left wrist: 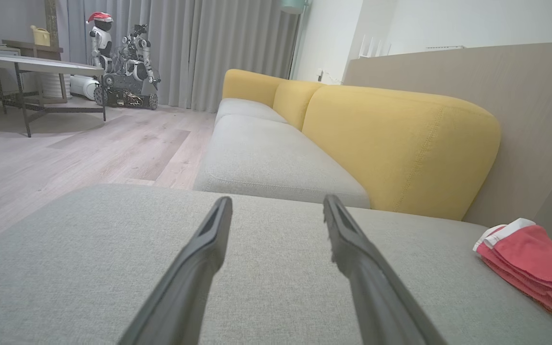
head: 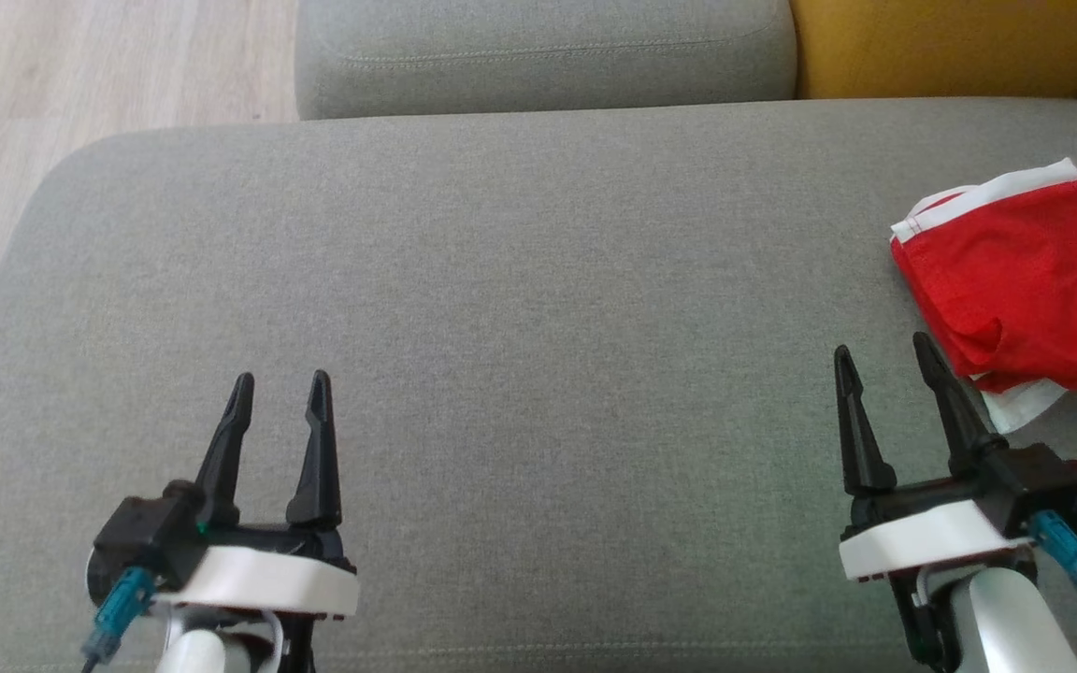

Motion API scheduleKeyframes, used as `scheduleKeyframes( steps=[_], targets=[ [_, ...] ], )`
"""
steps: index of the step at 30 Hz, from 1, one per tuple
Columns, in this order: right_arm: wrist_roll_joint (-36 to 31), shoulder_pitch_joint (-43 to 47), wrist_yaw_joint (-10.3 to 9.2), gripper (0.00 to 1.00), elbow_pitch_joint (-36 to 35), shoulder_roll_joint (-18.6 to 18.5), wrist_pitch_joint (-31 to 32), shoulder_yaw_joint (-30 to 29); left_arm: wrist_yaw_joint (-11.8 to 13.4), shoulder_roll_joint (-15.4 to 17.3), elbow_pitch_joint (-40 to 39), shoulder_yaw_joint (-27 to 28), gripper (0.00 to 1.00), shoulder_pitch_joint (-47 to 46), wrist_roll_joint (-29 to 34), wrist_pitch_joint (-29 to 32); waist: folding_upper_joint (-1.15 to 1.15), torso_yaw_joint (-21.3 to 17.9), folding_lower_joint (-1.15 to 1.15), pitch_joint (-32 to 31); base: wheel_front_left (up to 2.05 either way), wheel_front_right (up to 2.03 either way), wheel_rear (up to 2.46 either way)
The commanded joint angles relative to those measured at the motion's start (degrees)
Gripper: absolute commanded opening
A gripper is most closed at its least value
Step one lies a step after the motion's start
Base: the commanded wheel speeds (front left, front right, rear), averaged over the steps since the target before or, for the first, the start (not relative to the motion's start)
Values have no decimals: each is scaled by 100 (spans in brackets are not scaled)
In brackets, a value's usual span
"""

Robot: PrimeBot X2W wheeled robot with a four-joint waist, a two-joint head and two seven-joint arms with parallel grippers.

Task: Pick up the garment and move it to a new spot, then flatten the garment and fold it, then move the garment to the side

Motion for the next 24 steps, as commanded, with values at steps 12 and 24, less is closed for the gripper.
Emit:
scheduleKeyframes(
  steps=[12,24],
  targets=[
    [66,-215,-5,100,-164,4,-64,211,18,36,-132,261,100,-165,-97,-31,0,54,0,57,0,0,0],
    [544,109,0,0,317,-16,82,74,-24,11,398,79,0,105,-519,81,0,46,0,55,0,0,0]
  ],
)
